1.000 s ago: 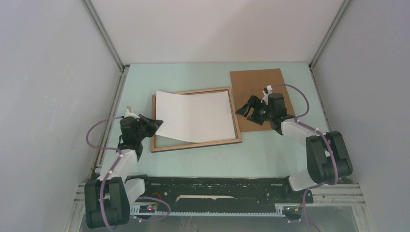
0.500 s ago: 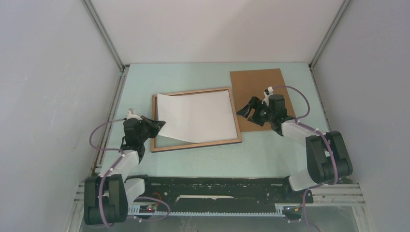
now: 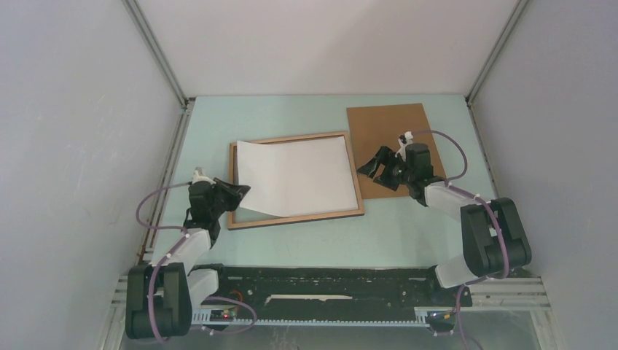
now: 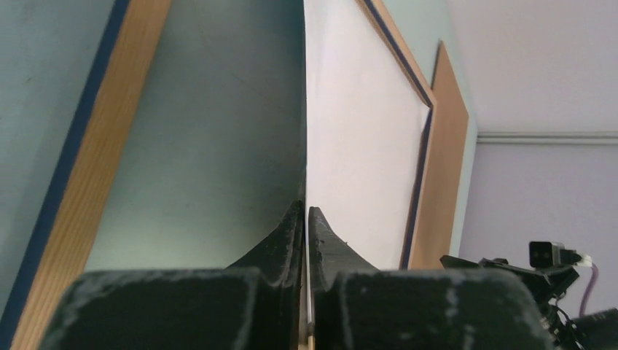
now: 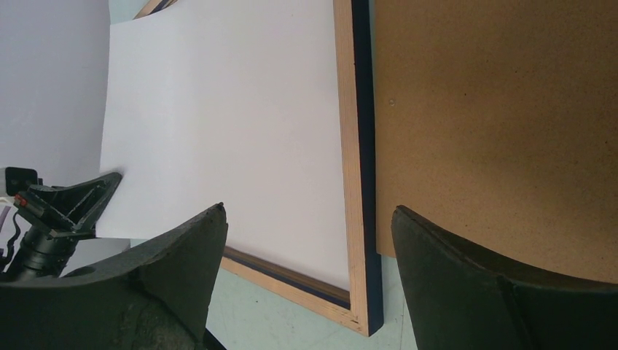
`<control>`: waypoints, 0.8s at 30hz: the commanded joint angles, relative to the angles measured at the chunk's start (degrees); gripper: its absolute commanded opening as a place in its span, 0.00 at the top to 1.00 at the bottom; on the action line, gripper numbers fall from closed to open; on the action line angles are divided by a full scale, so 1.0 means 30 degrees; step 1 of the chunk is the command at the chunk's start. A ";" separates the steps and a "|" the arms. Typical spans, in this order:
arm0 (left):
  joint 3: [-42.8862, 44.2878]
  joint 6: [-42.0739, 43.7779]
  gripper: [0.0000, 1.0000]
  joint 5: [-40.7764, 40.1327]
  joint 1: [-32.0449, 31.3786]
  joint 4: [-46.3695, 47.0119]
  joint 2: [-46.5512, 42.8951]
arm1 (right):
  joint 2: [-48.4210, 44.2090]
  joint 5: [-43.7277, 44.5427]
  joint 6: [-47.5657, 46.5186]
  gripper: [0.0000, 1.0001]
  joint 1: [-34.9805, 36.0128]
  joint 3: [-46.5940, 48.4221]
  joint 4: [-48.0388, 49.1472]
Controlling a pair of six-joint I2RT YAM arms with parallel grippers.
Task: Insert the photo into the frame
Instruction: Turn over the photo from the photo frame.
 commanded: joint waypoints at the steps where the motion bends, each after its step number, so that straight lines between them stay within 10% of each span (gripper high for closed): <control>1: 0.0941 0.1387 0.88 -0.0812 -0.0173 -0.2628 0.0000 | 0.0069 -0.0141 0.0033 0.10 -0.0107 -0.0102 0.0774; 14: 0.4656 0.5135 0.17 -0.3042 -0.0155 -1.0416 -0.1356 | 0.0380 -0.1061 0.0054 0.13 -0.0290 -0.0205 0.1334; 24: 0.7587 0.6397 0.07 -0.4496 -0.0644 -1.3345 0.0122 | 0.0512 -0.1253 0.0031 0.13 -0.0325 -0.0205 0.1430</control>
